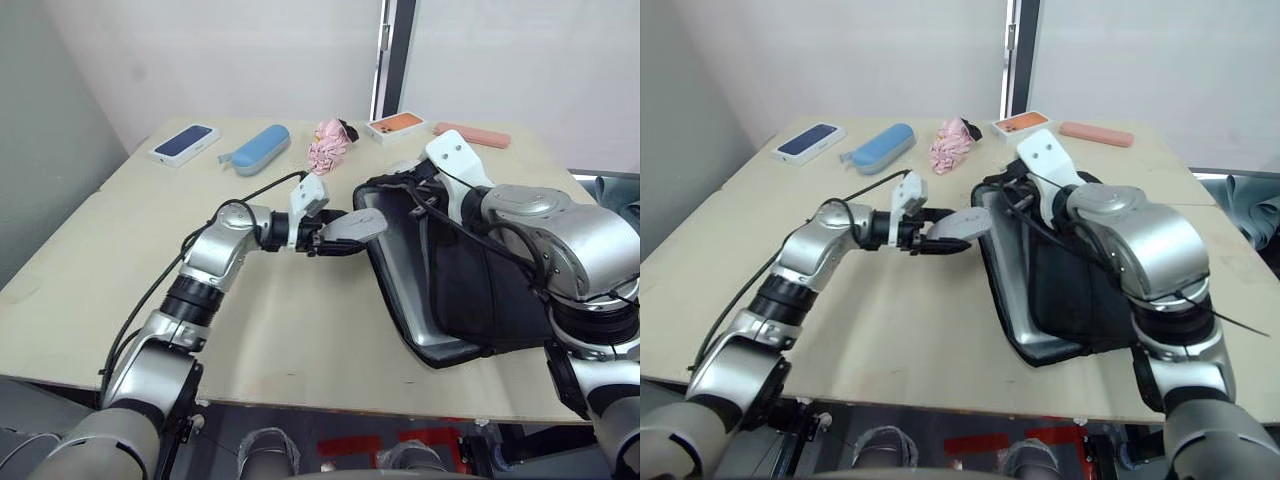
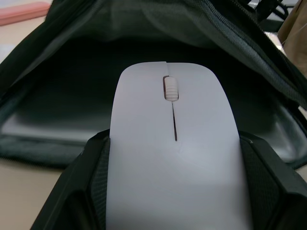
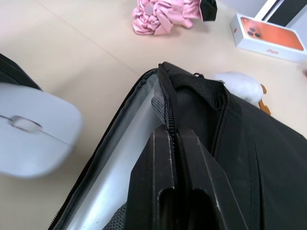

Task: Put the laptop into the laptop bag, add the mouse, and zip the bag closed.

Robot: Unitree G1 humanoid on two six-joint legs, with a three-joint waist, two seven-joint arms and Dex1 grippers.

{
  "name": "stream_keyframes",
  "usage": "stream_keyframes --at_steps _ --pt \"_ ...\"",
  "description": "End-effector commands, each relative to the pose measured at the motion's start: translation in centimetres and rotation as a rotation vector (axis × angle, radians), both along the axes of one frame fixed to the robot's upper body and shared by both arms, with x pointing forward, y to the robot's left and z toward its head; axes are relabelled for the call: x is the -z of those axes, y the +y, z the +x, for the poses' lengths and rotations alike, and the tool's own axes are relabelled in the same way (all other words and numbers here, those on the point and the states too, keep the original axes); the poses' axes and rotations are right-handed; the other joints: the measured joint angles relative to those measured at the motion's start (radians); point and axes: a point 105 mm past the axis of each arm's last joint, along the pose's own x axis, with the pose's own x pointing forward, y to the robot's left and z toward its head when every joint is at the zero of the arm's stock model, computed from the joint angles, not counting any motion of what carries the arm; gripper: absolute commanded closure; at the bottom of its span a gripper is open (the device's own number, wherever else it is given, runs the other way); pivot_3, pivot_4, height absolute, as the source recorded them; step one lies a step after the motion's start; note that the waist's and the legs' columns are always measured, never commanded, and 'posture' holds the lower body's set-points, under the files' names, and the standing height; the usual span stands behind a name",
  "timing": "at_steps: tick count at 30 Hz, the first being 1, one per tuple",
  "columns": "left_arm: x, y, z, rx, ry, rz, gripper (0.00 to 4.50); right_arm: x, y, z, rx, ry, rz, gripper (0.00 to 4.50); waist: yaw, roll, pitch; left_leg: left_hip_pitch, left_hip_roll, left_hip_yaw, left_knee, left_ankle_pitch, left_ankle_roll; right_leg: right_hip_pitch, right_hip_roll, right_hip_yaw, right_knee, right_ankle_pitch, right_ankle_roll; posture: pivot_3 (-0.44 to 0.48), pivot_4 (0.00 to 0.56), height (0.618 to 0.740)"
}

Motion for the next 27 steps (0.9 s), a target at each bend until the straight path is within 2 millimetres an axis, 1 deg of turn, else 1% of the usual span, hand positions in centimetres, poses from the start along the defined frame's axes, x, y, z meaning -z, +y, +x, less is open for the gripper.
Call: stream_keyframes --at_steps 1,5,11,15,20,23,27 --pt "0.3 -2.2 0.1 0.048 -0.042 0.02 1.62 -3.3 1.1 -0.8 -0.053 -0.142 0.021 4.46 0.003 0.0 0.0 0.0 0.0 0.0 0.0 0.0 0.0 0.0 0.0 0.0 0.0 0.0 0.0 0.0 0.15 0.74" --pt "1.3 -4.3 1.1 0.025 -0.037 0.016 1.62 -3.1 1.5 -0.8 -0.058 -0.138 0.028 4.46 0.008 0.0 0.0 0.0 0.0 0.0 0.0 0.003 0.005 0.0 0.0 0.0 0.0 0.0 0.0 0.0 0.15 0.74" --pt "2.3 -5.7 3.0 -0.056 -0.065 -0.005 1.62 -2.9 1.7 -1.0 -0.053 -0.135 0.044 4.46 0.007 0.0 0.0 0.0 0.0 0.0 0.0 0.004 0.006 0.0 0.0 0.0 0.0 0.0 0.0 0.0 0.15 0.74" --pt "3.0 -6.1 3.3 -0.07 -0.079 -0.02 1.62 -2.9 1.7 -1.1 -0.047 -0.134 0.052 4.46 0.008 -0.001 0.0 0.0 0.0 0.0 0.0 0.004 0.007 0.0 0.0 0.0 0.0 0.001 0.001 0.0 0.15 0.74" --pt "3.9 -6.8 3.2 -0.057 -0.069 -0.028 1.62 -2.5 1.3 -1.2 -0.031 -0.127 0.033 4.46 0.016 -0.001 0.0 0.0 0.0 0.0 0.0 0.004 0.006 0.0 0.0 0.0 0.0 0.001 0.001 0.0 0.15 0.74" --pt "4.2 -7.3 3.2 -0.056 -0.067 -0.024 1.62 -2.3 1.4 -1.2 -0.031 -0.123 0.03 4.46 0.024 -0.001 0.0 0.0 0.0 0.0 0.001 0.004 0.006 0.0 0.0 0.0 0.0 0.001 0.001 0.0 0.15 0.74" --pt "3.9 -7.9 3.5 -0.066 -0.055 -0.04 1.62 -2.2 1.6 -1.3 -0.036 -0.119 0.034 4.46 0.025 -0.001 0.0 0.0 0.0 0.0 0.001 0.004 0.006 0.0 0.0 0.001 0.0 0.001 0.001 0.0 0.15 0.74"
